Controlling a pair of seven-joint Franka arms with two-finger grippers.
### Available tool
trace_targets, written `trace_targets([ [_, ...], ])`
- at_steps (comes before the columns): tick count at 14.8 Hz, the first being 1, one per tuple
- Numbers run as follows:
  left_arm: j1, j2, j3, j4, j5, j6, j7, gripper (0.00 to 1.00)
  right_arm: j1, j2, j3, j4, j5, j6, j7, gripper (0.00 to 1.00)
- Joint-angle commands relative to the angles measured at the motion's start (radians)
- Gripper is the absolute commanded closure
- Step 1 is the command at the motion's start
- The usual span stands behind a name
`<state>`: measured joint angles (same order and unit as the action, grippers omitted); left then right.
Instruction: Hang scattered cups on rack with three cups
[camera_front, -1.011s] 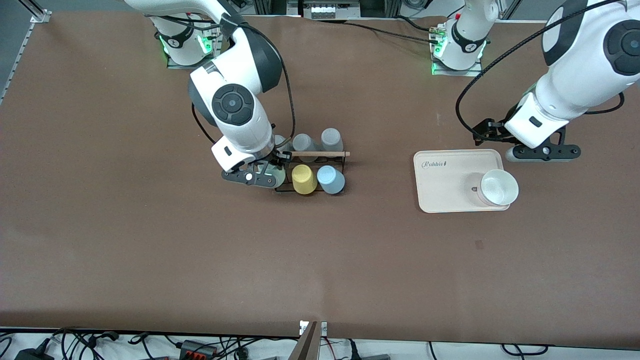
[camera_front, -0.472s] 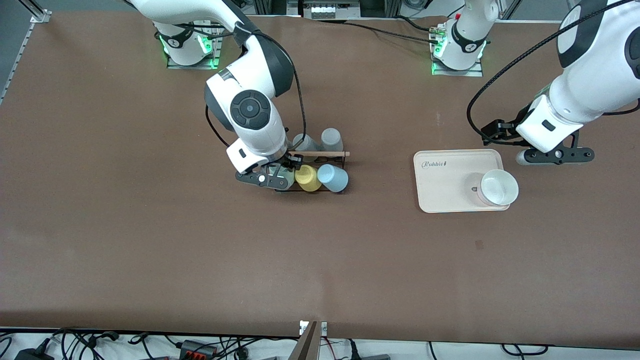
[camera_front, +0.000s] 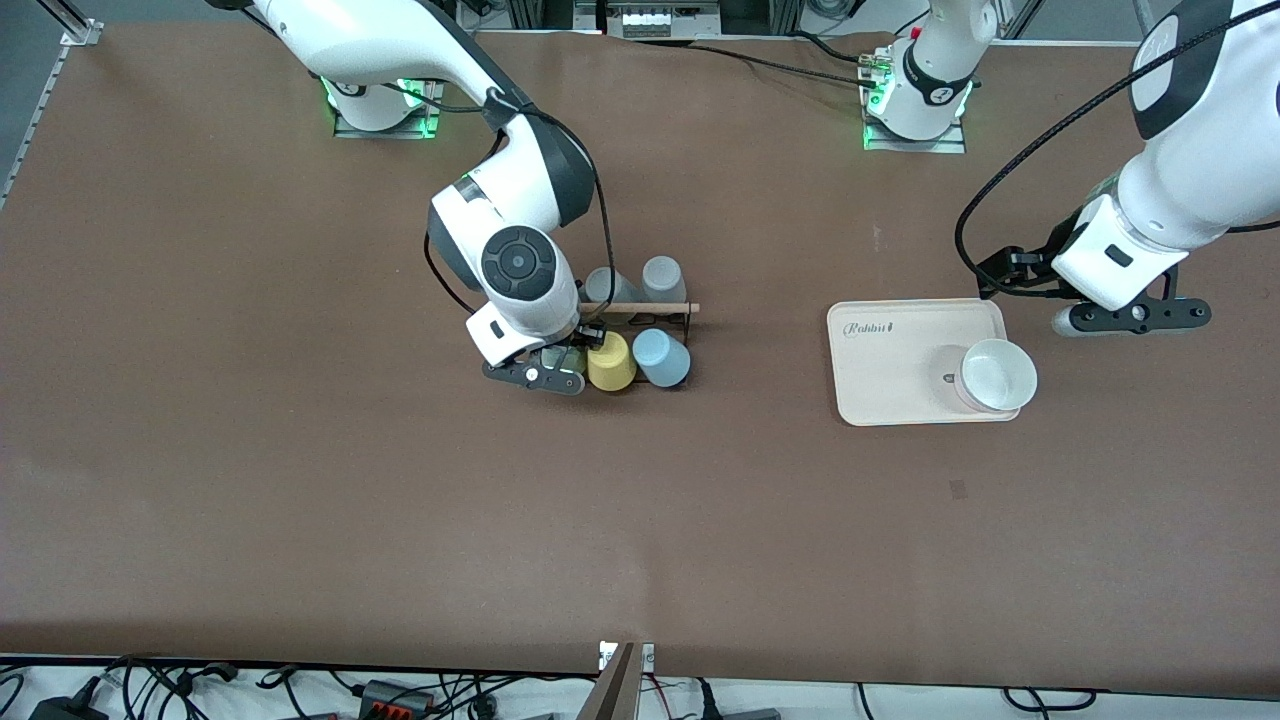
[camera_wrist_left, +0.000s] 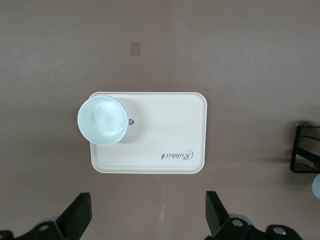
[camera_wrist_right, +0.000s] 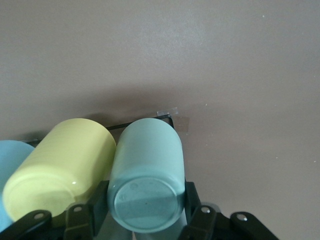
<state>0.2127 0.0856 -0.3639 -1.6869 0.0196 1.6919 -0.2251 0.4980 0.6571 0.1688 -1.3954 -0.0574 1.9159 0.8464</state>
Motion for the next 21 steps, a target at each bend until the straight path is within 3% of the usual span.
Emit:
trace_targets([
  [1, 0.024, -0.032, -0.013, -0.034, 0.011, 0.022, -0.005, 0.0, 0.004, 0.015, -0.005, 0.032, -0.001, -0.011, -0.009, 0.15],
  [2, 0.024, -0.032, -0.013, -0.033, 0.011, 0.017, -0.007, 0.0, 0.002, 0.012, -0.005, 0.033, -0.002, -0.011, -0.013, 0.0],
  [7, 0.022, -0.032, -0.013, -0.028, 0.011, 0.015, 0.001, 0.0, -0.034, -0.03, -0.011, 0.101, -0.001, -0.052, -0.15, 0.0],
  [12, 0.022, -0.03, -0.013, -0.028, 0.011, 0.015, 0.01, 0.0, -0.218, -0.092, -0.012, 0.2, -0.002, -0.222, -0.363, 0.0],
  [21, 0.024, -0.029, -0.013, -0.027, 0.011, 0.015, 0.009, 0.0, -0.506, -0.315, -0.011, 0.176, -0.045, -0.423, -0.589, 0.0],
])
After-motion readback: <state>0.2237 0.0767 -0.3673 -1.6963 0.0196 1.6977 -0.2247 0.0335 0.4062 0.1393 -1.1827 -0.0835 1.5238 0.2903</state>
